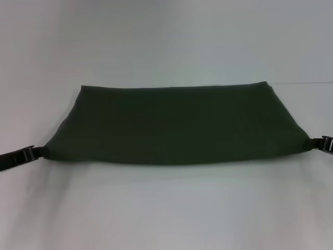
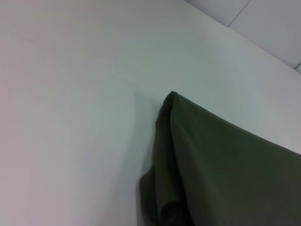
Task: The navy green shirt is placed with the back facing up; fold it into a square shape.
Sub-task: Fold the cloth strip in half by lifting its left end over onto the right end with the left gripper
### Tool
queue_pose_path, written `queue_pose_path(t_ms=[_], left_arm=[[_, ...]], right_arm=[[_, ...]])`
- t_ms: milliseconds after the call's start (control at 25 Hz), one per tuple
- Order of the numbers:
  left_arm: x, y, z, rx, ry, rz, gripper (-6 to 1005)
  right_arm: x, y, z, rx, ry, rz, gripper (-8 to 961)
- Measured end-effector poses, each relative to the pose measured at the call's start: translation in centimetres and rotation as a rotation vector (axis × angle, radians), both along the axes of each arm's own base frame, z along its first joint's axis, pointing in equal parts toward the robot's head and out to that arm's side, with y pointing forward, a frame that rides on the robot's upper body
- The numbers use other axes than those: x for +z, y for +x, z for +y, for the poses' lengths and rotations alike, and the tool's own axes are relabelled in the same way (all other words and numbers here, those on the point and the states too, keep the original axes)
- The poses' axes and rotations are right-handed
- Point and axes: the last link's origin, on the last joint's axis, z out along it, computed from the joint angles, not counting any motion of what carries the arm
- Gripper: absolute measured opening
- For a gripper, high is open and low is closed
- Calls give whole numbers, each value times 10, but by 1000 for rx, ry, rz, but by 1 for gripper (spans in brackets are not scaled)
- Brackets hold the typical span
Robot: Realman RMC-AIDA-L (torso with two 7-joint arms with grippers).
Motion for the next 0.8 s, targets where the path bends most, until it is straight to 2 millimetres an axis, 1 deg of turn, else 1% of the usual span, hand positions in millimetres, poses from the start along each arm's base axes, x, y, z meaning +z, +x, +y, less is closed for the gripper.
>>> queue_pose_path(t_ms=[320, 480, 600, 720, 800], left_arm=[[-1, 0, -1, -6, -7, 0, 4], [-2, 0, -2, -11, -14, 0, 4], [-2, 0, -3, -11, -15, 0, 4], [-1, 0, -2, -12, -13, 0, 4], [-1, 0, -2, -12, -13, -1, 5]], right_arm=[[0, -1, -1, 5, -4, 11, 1], [0, -4, -4, 50, -16, 21, 15], [9, -7, -7, 88, -13, 44, 37], [26, -6, -11, 98, 42, 74, 116], [34, -7, -14, 115, 77, 104, 168]])
